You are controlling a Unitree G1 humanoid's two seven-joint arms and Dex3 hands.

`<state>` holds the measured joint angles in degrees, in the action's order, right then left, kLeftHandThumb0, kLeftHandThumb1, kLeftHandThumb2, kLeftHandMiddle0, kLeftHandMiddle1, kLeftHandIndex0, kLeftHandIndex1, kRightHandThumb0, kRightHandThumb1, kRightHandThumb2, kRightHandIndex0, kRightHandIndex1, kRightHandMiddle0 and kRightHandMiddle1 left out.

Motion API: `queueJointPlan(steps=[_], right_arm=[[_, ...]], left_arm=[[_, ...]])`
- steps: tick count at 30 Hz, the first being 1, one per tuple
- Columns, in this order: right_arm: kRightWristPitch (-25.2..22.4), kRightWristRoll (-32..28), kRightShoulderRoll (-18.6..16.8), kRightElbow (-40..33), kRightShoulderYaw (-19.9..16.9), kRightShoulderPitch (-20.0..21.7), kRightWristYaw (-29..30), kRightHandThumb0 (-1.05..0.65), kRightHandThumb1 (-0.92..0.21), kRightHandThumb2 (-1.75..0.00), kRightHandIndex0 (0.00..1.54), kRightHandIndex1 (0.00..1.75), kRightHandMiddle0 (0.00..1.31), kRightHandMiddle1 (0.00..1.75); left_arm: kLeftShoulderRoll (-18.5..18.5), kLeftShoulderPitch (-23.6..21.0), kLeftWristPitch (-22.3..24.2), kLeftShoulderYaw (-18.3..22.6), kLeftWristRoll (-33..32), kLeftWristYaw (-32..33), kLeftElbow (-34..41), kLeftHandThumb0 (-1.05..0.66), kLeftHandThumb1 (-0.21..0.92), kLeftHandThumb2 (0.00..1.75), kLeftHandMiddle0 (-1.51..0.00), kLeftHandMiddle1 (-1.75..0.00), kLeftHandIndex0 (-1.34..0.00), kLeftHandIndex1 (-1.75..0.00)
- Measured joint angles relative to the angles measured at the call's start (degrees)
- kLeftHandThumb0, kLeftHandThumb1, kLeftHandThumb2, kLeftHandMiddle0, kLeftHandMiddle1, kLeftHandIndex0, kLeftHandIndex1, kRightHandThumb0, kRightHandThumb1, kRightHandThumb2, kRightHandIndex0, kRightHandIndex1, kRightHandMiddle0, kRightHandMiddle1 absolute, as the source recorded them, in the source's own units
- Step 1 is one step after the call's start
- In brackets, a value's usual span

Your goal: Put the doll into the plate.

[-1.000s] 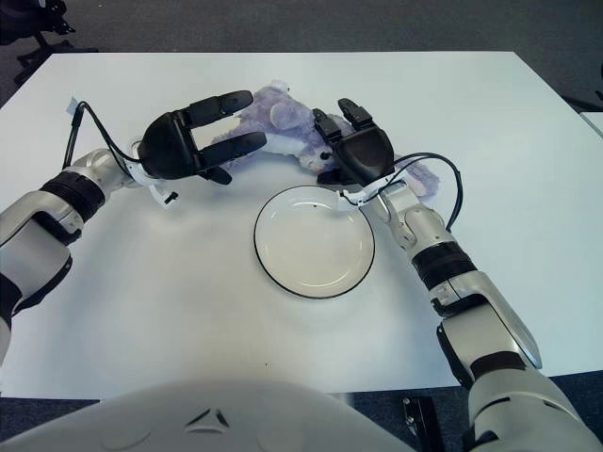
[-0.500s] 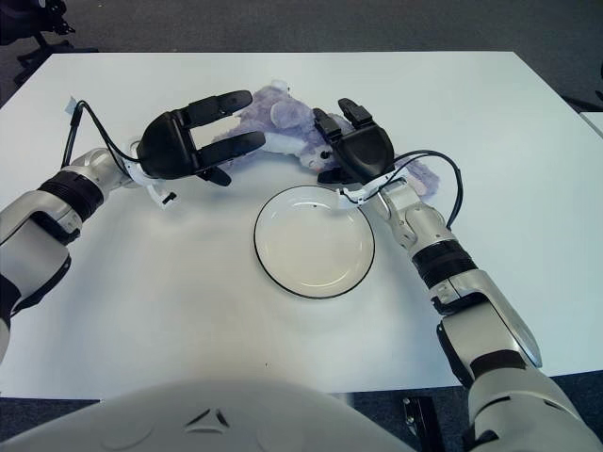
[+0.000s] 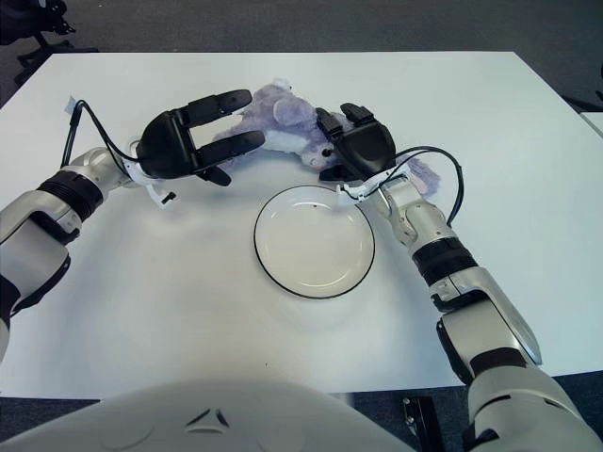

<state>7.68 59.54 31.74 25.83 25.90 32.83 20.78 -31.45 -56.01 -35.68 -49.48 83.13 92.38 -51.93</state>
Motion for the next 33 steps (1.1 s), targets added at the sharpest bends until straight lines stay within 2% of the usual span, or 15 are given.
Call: queueJointPlan(steps=[1, 3, 5, 7, 10, 13, 18, 20, 22, 26, 33], right_arm=[[-0.25, 0.11, 0.0, 0.01, 0.06, 0.03, 0.15, -0.42, -0.92, -0.31, 0.2, 1.31, 0.42, 1.11], [-1.05, 0.67, -0.03, 0.1, 0.41, 0.11, 0.73, -0.39, -0.92, -0.33, 0.17, 1.39, 0.4, 1.32], [-1.81, 1.24, -0.12, 0.34, 0.72, 0.19, 1.49, -0.37, -0.92, -0.33, 0.15, 1.45, 0.39, 1.43], [-2.67, 2.5, -0.38, 1.44, 1.29, 0.56, 3.72, -0.15, -0.92, -0.36, 0.2, 1.6, 0.38, 1.39], [-4.33, 4.6, -0.94, 4.13, 2.58, 1.39, 7.92, -0.05, -0.92, -0.37, 0.22, 1.67, 0.39, 1.36], [-5.33, 5.92, -1.33, 6.19, 3.64, 2.07, 10.9, -0.02, -0.92, -0.37, 0.23, 1.7, 0.41, 1.32], [-7.46, 8.2, -1.56, 8.66, 5.52, 3.18, 15.3, 0.0, -0.81, -0.54, 0.26, 1.73, 0.45, 1.33], [-7.74, 8.63, -1.63, 9.82, 6.09, 3.78, 16.38, 0.0, -0.71, -0.69, 0.31, 1.74, 0.47, 1.36], [-7.75, 8.77, -1.73, 11.58, 6.73, 4.6, 17.98, 0.0, -0.66, -0.76, 0.34, 1.74, 0.48, 1.37], [-7.55, 8.79, -1.71, 14.85, 7.81, 5.87, 20.5, 0.0, -0.59, -0.87, 0.38, 1.75, 0.5, 1.39], [-5.75, 8.46, -1.17, 17.18, 9.08, 7.26, 21.8, 0.0, -0.44, -1.1, 0.45, 1.75, 0.49, 1.56]], left_arm=[[-0.01, 0.03, 0.0, 0.01, 0.0, 0.0, 0.02, -0.61, 0.92, 0.11, -0.45, 0.0, -0.36, -0.01], [-0.03, 0.1, 0.0, 0.04, -0.03, 0.0, 0.07, -0.61, 0.92, 0.11, -0.45, 0.0, -0.36, -0.01], [-0.03, 0.17, -0.01, 0.05, -0.1, 0.0, 0.12, -0.61, 0.92, 0.11, -0.45, 0.0, -0.36, -0.01], [-0.04, 0.21, -0.01, 0.05, -0.22, 0.0, 0.14, -0.61, 0.92, 0.11, -0.45, 0.0, -0.36, -0.01], [-0.05, 0.21, -0.02, 0.08, -0.48, 0.0, 0.18, -0.61, 0.92, 0.11, -0.45, 0.0, -0.36, -0.01], [-0.08, 0.21, -0.02, 0.09, -0.55, 0.0, 0.2, -0.62, 0.92, 0.11, -0.45, 0.0, -0.36, -0.01], [-0.18, 0.22, -0.04, 0.09, -0.6, 0.0, 0.24, -0.62, 0.92, 0.11, -0.45, 0.0, -0.36, -0.01], [-0.2, 0.23, -0.07, 0.09, -0.68, 0.0, 0.27, -0.62, 0.92, 0.11, -0.45, 0.0, -0.36, -0.01], [-0.23, 0.23, -0.18, 0.09, -0.74, 0.0, 0.3, -0.62, 0.92, 0.11, -0.45, 0.0, -0.36, -0.01], [-0.33, 0.24, -0.43, 0.09, -0.95, 0.0, 0.4, -0.62, 0.92, 0.11, -0.45, 0.0, -0.36, -0.01], [-0.66, 0.24, -0.63, 0.09, -1.11, 0.0, 0.4, -0.63, 0.92, 0.11, -0.45, 0.0, -0.37, -0.01]])
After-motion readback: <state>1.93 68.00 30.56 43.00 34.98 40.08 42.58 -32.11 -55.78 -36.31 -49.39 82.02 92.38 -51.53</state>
